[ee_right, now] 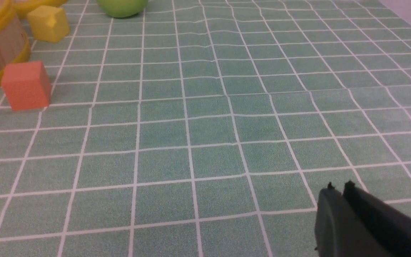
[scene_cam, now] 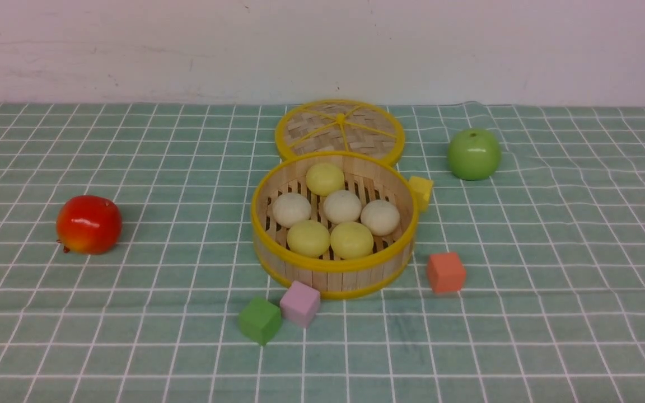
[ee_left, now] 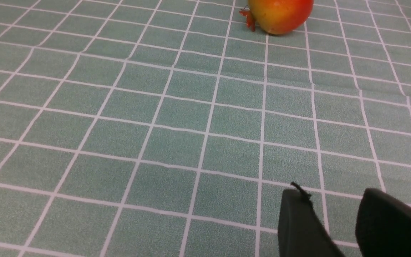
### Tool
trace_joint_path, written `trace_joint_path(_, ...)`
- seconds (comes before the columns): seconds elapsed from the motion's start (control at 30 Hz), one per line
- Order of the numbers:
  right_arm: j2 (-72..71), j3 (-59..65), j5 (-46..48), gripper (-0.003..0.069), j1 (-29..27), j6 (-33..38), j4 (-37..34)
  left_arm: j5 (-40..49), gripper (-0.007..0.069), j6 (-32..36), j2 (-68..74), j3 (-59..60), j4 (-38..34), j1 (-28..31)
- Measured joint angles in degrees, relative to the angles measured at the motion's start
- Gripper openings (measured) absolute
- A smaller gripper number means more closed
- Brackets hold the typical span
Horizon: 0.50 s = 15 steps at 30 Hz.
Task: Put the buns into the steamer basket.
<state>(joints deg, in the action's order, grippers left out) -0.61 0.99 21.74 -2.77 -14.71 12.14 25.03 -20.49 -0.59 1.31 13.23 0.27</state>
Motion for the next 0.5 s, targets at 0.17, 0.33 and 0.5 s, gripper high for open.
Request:
trace_joint_path(0.17, 0.0, 0.0, 0.0, 0.0034, 0.0, 0.0, 0.1, 0.0, 0.0238, 0.0, 0.0, 0.0, 0.0, 0.0)
trace_joint_path(0.33, 0.0, 0.0, 0.0, 0.0041, 0.0, 0.0, 0.1, 0.0, 0.0238, 0.0, 0.0, 0.0, 0.0, 0.0)
trace_joint_path(0.5, 0.0, 0.0, 0.0, 0.0045, 0.0, 0.0, 0.2, 0.0, 0.0238, 0.0, 0.0, 0.0, 0.0, 0.0)
